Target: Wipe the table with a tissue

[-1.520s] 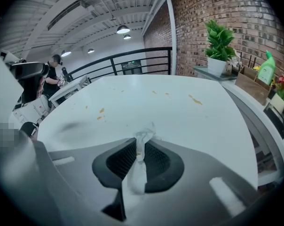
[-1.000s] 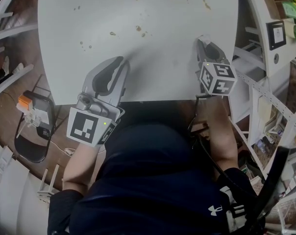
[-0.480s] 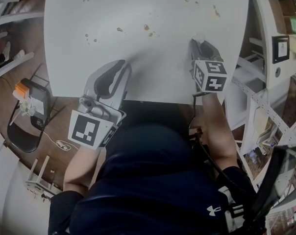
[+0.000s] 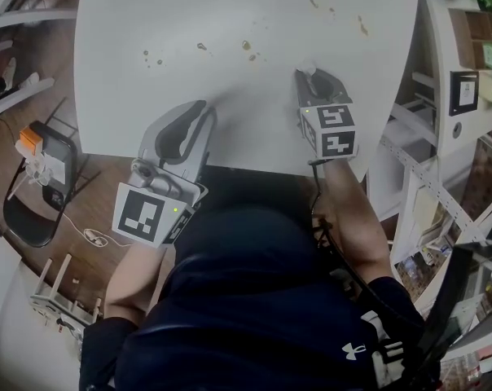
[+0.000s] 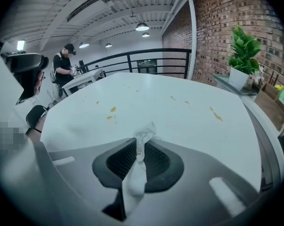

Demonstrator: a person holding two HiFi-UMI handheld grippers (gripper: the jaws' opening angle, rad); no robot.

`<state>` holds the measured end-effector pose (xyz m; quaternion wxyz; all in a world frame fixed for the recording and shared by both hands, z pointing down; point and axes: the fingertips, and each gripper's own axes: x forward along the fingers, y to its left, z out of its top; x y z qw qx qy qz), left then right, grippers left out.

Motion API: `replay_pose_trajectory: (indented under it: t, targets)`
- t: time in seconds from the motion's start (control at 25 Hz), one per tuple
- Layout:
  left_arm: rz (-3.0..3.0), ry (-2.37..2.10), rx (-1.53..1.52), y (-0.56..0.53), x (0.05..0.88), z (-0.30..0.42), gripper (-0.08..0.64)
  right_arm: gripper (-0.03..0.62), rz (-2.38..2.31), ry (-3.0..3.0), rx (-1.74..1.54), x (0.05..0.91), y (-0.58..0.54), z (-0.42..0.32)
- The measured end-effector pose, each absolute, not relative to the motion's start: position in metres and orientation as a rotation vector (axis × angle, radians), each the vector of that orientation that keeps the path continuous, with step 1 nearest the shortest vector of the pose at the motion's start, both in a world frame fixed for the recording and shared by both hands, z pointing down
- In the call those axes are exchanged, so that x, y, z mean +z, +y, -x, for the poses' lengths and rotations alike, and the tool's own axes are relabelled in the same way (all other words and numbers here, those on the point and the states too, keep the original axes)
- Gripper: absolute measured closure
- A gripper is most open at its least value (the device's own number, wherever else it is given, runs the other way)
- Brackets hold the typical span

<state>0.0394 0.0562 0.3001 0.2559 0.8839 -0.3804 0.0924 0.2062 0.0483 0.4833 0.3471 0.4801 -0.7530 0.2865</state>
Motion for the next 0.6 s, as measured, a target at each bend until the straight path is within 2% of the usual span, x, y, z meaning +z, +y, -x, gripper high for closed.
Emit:
replay_pose_trajectory:
  t: [0.6]
  targets:
    - [-2.464,-1.039,0.189,0.053,0.262,-0.076,0.508,0.549,-1.419,-1.901,0.832,0.464,0.051,-0.279]
